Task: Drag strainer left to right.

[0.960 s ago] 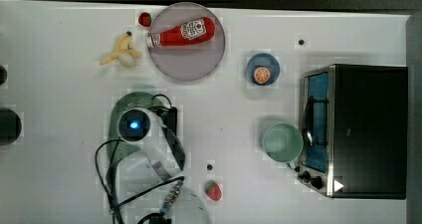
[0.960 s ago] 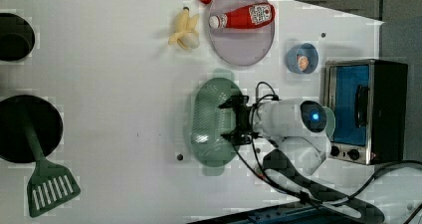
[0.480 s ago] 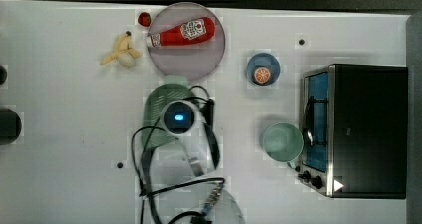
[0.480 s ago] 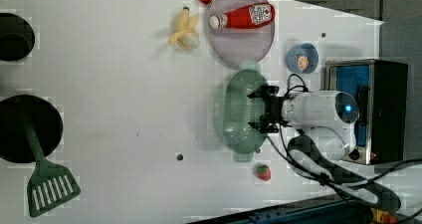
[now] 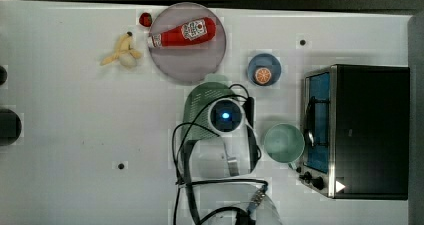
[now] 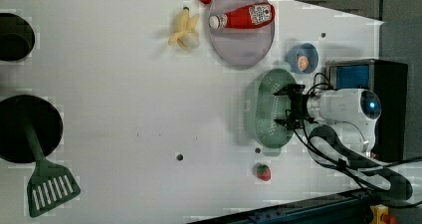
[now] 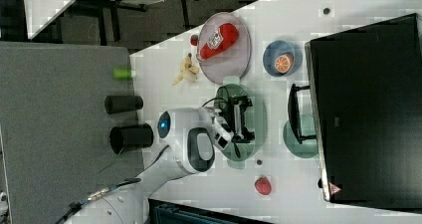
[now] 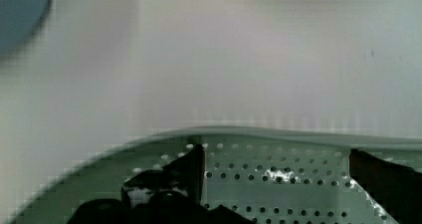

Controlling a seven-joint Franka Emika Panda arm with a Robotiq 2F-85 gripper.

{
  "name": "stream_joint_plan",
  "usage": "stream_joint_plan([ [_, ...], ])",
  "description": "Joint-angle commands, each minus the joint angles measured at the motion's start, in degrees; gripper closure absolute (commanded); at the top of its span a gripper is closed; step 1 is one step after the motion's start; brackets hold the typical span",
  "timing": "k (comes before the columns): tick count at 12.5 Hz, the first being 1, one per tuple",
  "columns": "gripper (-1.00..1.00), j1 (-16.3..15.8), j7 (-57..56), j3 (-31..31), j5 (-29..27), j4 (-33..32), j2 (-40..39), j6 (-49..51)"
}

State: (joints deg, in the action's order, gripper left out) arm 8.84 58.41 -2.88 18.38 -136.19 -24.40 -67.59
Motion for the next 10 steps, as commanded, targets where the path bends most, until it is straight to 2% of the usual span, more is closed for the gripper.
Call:
stream_joint_plan([
  [1,-1.00,0.02,-4.98,1.75,-0.71,-0.76,1.47,0.68],
  [6,-1.00,0.13,-11.70,5.11,-0.71,-0.74,1.47,-0.42],
  [10,-1.00,0.14,-21.95,1.33,-1.03,-1.40,6.92,0.34],
])
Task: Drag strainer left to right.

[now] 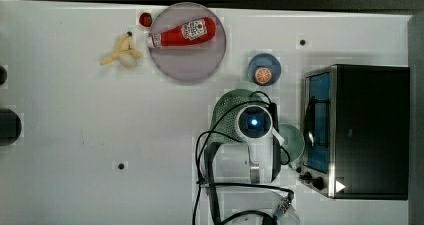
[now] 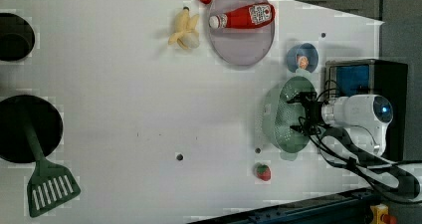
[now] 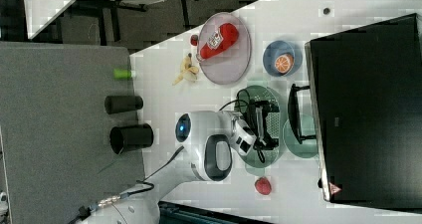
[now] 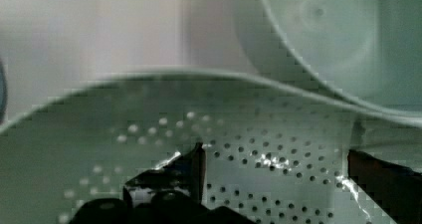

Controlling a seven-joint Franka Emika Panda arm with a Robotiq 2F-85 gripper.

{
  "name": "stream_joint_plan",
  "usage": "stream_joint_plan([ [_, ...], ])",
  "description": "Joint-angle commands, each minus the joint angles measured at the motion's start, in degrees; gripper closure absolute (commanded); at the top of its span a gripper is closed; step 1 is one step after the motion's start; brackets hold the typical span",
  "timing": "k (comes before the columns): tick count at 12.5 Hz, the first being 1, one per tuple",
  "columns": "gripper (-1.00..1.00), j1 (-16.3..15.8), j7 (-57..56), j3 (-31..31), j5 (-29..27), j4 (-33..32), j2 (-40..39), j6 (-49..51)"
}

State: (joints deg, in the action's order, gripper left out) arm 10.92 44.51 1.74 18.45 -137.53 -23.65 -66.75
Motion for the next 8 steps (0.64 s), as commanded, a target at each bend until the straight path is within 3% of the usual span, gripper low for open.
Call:
stream_joint_plan([
  [1,-1.00,-1.94,-8.04,-4.71,-1.22,0.07,8.89,1.11],
  [6,-1.00,-2.02,-10.08,-9.83,-1.61,4.67,22.62,22.66],
  [8,-1.00,-2.06,-16.42,-10.45,-5.92,7.15,27.59,32.30],
])
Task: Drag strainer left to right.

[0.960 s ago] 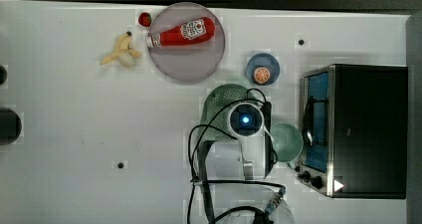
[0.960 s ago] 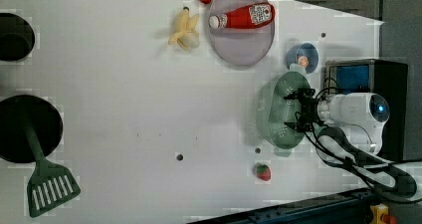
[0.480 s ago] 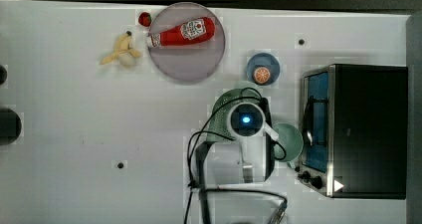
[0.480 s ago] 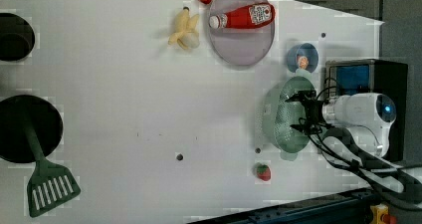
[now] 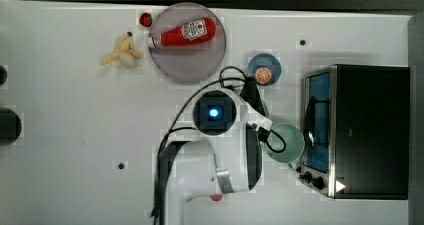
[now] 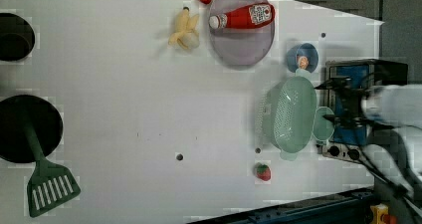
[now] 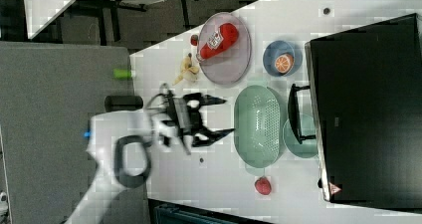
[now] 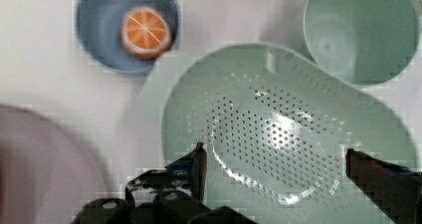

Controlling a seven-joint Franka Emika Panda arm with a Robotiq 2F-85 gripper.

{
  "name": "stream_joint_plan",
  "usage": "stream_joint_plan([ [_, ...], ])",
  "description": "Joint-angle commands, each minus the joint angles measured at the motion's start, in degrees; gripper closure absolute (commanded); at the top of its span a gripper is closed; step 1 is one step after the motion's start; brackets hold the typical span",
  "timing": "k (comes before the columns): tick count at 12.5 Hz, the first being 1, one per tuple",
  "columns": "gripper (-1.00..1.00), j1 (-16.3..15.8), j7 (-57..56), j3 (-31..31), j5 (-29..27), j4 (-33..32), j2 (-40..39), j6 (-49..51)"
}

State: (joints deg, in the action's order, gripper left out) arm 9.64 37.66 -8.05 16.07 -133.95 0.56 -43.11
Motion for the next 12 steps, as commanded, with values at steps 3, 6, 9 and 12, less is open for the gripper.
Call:
stream_joint_plan([
  [3,-1.00,-0.72,-24.67,0.46,-16.50,6.79,10.27,18.99],
  [6,-1.00,-0.73,-31.74,0.74,-17.69,12.04,16.20,27.04],
  [9,-1.00,-0.73,-31.89,1.27,-17.85,17.96,18.86,38.25],
  [12,-1.00,-0.73,-33.14,1.99,-17.85,20.32,19.12,41.60],
])
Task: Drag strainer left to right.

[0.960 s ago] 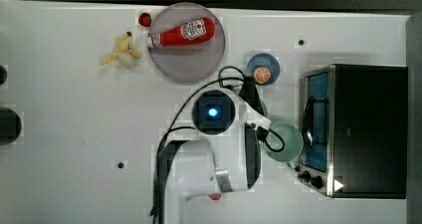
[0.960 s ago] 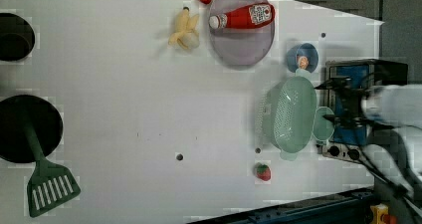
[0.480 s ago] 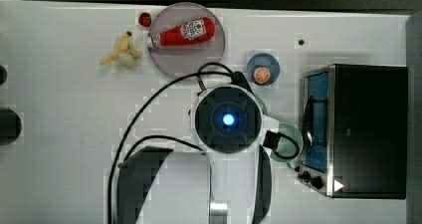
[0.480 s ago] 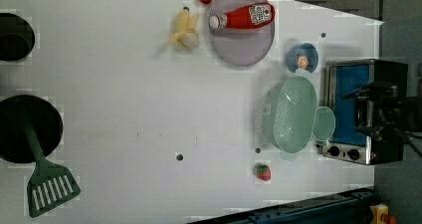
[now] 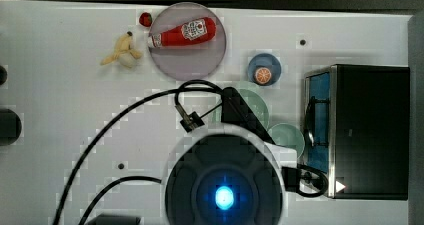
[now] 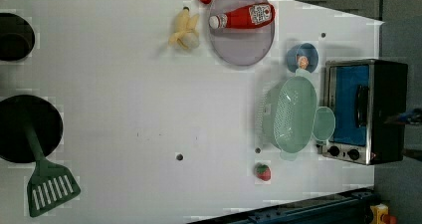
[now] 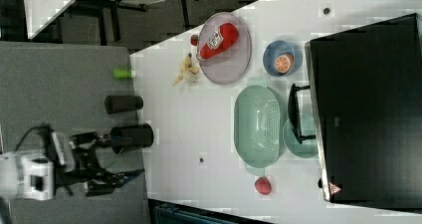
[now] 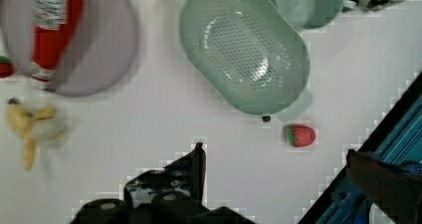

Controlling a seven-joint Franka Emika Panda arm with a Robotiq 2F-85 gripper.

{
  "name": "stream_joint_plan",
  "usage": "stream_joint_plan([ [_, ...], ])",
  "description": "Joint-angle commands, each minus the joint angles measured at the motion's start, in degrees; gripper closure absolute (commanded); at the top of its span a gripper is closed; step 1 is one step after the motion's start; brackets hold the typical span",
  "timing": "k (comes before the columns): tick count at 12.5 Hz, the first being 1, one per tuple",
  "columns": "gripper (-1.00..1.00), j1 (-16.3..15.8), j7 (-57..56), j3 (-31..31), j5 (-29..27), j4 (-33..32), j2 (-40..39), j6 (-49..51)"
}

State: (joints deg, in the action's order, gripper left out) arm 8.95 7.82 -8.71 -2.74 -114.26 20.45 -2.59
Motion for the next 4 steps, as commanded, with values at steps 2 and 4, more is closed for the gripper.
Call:
stream_joint_plan([
  [2,-1.00,-0.04,-3.30,2.67,0.96,0.42,-0.97,1.06],
  [4,-1.00,-0.04,-3.30,2.56,0.97,0.41,-1.21,1.05],
])
